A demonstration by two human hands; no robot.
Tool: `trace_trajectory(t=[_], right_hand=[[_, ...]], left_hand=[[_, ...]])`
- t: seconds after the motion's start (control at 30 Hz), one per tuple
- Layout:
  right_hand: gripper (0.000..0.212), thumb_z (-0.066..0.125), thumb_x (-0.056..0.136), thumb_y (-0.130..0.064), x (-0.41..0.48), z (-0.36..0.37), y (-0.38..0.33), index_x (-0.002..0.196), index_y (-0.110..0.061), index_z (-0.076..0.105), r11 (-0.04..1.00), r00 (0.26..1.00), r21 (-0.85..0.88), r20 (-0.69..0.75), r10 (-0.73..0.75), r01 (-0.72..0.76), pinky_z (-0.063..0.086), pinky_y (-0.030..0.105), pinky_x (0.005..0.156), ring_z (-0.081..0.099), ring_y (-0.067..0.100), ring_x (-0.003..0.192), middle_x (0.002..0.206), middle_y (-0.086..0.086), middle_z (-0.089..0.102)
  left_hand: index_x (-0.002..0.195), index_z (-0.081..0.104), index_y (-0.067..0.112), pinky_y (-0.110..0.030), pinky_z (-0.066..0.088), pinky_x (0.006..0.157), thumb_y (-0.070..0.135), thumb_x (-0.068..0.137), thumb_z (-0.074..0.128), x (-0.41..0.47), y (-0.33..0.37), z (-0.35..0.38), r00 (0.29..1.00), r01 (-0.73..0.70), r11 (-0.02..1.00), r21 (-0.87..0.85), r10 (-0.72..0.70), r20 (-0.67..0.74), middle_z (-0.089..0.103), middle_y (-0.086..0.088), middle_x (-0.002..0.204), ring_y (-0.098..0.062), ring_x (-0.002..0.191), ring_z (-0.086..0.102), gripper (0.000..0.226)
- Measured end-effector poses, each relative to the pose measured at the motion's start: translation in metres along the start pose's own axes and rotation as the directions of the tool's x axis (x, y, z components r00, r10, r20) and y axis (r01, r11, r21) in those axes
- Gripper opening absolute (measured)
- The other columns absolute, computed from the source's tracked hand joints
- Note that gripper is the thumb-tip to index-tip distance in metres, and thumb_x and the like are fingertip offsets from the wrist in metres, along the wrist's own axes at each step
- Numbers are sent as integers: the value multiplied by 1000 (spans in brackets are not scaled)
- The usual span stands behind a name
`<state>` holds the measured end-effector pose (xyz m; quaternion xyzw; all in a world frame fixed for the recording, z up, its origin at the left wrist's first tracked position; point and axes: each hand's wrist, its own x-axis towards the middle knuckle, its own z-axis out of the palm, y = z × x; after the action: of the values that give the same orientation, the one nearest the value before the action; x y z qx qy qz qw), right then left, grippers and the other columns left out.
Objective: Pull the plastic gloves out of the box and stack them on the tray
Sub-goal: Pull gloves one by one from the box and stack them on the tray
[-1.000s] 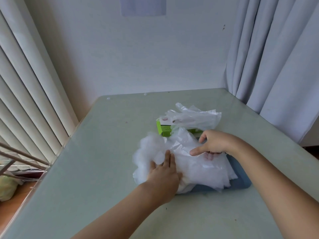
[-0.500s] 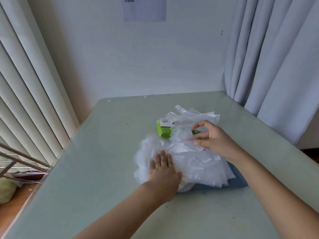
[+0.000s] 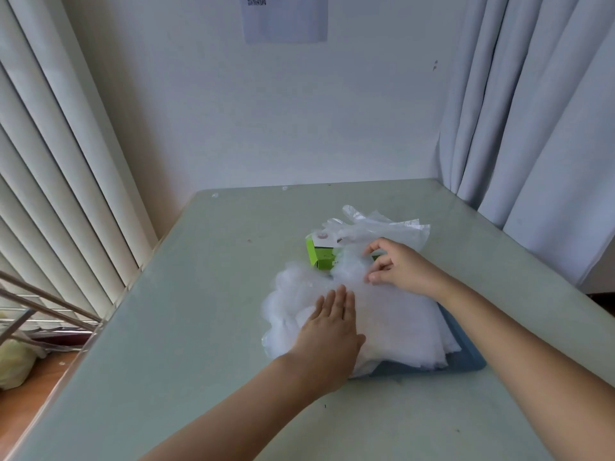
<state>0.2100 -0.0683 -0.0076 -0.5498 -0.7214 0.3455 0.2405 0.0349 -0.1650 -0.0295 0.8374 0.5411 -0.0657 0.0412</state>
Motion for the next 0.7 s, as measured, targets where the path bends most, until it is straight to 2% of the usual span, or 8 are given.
trace_trajectory(t=[0.1,0.2,0.3,0.37,0.4,0.5,0.6,0.7], right_hand=[[35,66,86,-6,5,6,-1,113,-21,49,998,1000,-51,12,-21,22,51,21,77,69,12,80,86,1,73],[43,69,85,-13,5,12,-6,122,-23,49,979,998,-196,-26,-61,55,45,22,79,63,14,89,101,-1,68],[44,69,82,-7,-7,26,-8,123,-13,54,845,901,-507,-267,-341,170,42,30,89,50,23,107,120,6,52],[40,64,78,8,-25,42,-4,113,-11,58,760,798,-558,-262,-543,334,47,31,88,52,22,105,117,5,51],[43,60,78,12,-33,50,-1,113,-13,59,727,786,-554,-194,-587,405,45,23,89,53,18,106,120,3,52],[43,47,97,-9,-47,61,7,138,-21,46,821,896,-395,13,-443,412,21,3,103,34,-3,131,145,-11,39],[66,18,90,-61,-44,56,23,148,-34,0,845,948,-439,228,-223,305,-4,14,115,-7,-3,143,158,-14,-3],[80,3,70,-80,-45,49,27,140,-46,-18,752,948,-602,303,-93,267,-15,28,115,-27,8,141,150,-13,-29]], left_hand=[[149,-12,5,-24,-12,113,29,106,16,6,-1,-4,996,-80,992,-96,76,-49,-16,-9,158,-17,146,-14,57],[150,-11,6,-28,5,117,30,105,18,12,-5,-3,999,-48,988,-148,51,16,-15,-8,159,-17,147,-9,58],[149,-11,-1,-34,11,117,33,104,22,16,-11,6,997,-26,993,-116,34,75,-8,-18,159,-27,147,3,65],[149,-8,-3,-32,6,118,35,103,25,17,-13,12,998,-15,987,-161,24,55,0,-19,159,-28,147,5,68],[150,-5,-3,-32,9,118,36,103,26,18,-14,13,999,1,983,-185,9,49,4,-19,158,-29,145,11,68],[149,11,0,-39,27,110,36,102,26,18,-13,13,1000,-2,986,-168,2,4,19,-24,153,-37,135,29,62],[152,-3,8,-44,4,119,50,100,24,20,-20,11,997,-20,999,-42,23,71,-9,-14,159,-30,147,-3,72],[151,-12,14,-43,-15,116,76,85,27,20,-43,11,995,64,996,-56,-59,74,-18,-4,159,-21,146,-19,99]])
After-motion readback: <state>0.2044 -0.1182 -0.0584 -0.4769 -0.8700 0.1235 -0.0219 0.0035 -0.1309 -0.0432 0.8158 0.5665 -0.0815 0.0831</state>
